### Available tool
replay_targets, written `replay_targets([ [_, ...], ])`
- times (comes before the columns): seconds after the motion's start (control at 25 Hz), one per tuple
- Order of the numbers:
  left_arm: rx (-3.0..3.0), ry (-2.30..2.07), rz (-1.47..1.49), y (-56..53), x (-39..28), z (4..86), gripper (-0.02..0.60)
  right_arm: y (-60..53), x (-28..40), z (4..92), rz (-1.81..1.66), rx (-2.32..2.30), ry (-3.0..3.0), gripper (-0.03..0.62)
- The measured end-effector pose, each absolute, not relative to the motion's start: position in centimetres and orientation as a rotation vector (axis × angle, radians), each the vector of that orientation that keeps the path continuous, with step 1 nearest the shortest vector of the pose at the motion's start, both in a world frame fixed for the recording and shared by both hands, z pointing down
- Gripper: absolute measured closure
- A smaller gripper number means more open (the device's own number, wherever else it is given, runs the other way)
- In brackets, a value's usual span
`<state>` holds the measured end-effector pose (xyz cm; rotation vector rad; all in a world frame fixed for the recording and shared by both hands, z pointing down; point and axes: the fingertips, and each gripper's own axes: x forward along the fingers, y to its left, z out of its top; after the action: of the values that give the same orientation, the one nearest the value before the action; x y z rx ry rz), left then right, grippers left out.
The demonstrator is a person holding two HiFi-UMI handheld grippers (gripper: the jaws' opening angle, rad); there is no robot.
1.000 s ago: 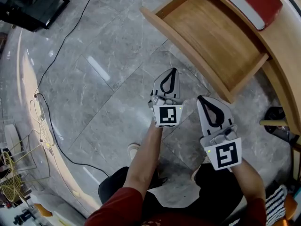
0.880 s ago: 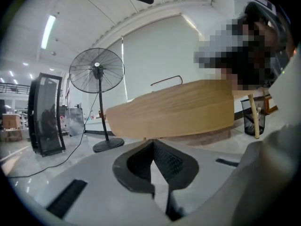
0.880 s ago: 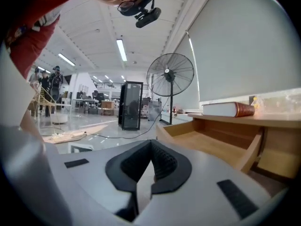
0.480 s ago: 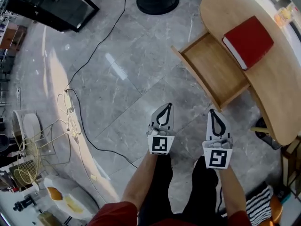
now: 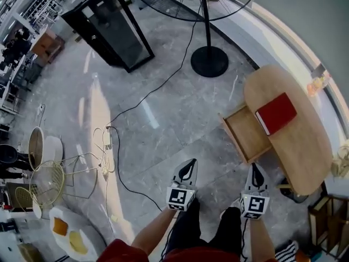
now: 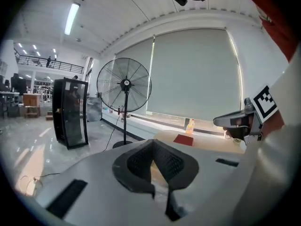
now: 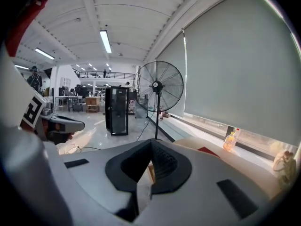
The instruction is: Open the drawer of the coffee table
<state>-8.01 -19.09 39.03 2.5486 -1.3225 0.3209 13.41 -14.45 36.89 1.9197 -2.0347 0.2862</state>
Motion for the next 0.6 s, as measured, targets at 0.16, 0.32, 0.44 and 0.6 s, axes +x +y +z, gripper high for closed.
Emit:
replay_targets([
  [0.16,2.576,-1.371,0.355,-18.3,-9.9,32.2,0.575,-14.6,12.5,29.7,0.253,1.953,-2.072,0.599],
  [0.32,2.578,-1.435,0.354,-17.9,-11.6,26.5,0.575,-14.7,11.4,23.3,0.244,1.959,-2.126,0.599],
  [0.44,2.552,-1.445,0.286,-18.4,-13.1,22.6,0.575,-15.0,9.8,18.9,0.314,1.911,-2.220,0.599],
  [0.6,2.603,-1.492,0.227,-19.0,-14.5,15.7,0.575,-15.3,9.0,12.7,0.237,1.952,-2.256,0.599],
])
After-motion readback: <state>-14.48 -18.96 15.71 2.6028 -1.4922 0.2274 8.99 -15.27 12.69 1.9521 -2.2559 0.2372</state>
